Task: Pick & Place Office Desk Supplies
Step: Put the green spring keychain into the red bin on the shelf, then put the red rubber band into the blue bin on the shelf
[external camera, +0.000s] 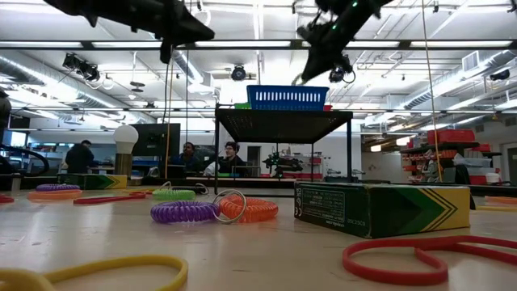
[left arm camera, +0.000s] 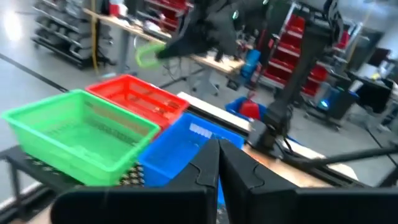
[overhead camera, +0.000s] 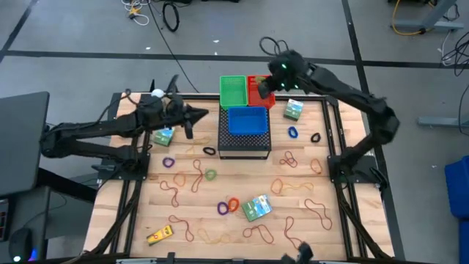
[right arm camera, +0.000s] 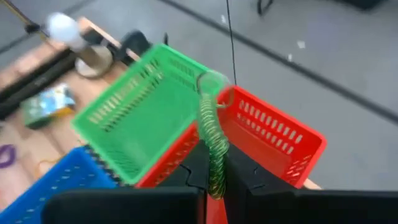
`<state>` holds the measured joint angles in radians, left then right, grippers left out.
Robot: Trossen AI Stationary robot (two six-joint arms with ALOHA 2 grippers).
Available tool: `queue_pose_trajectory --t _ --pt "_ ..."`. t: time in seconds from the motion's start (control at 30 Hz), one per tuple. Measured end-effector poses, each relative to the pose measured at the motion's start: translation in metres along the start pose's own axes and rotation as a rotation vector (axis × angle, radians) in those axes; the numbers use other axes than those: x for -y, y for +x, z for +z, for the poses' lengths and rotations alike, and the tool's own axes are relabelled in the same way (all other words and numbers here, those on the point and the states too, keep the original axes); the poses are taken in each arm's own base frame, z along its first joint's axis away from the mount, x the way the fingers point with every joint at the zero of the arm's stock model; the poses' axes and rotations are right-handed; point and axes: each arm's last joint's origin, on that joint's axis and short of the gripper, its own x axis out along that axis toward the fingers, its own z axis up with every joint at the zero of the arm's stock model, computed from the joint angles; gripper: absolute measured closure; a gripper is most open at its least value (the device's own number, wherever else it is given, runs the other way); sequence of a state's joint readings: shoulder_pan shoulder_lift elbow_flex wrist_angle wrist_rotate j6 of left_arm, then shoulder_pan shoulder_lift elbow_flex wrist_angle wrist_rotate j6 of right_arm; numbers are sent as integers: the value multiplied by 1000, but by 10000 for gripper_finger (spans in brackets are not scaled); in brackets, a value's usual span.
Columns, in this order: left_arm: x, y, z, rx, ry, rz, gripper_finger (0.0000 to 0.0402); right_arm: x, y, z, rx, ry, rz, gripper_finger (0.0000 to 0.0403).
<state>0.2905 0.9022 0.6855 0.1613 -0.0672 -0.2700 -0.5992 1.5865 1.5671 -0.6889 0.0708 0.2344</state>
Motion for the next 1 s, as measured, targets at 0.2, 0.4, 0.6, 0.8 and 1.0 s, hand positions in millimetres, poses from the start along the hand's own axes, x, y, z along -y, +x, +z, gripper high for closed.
queue_pose_trajectory --t 0.2,0.4,0.6,0.8,1.0 --pt "-8 -2 2 13 52 68 390 19 33 9 -113 35 -12 377" --pt "-11 5 -4 -6 6 130 389 27 53 3 -171 42 -8 376" --pt "-11 9 -8 -29 8 131 389 28 64 -2 -209 32 28 360" --pt "-11 10 -8 -29 7 143 388 26 65 -2 -206 25 36 324" --pt "-13 10 -8 -16 -13 186 388 27 68 -4 -215 5 27 282"
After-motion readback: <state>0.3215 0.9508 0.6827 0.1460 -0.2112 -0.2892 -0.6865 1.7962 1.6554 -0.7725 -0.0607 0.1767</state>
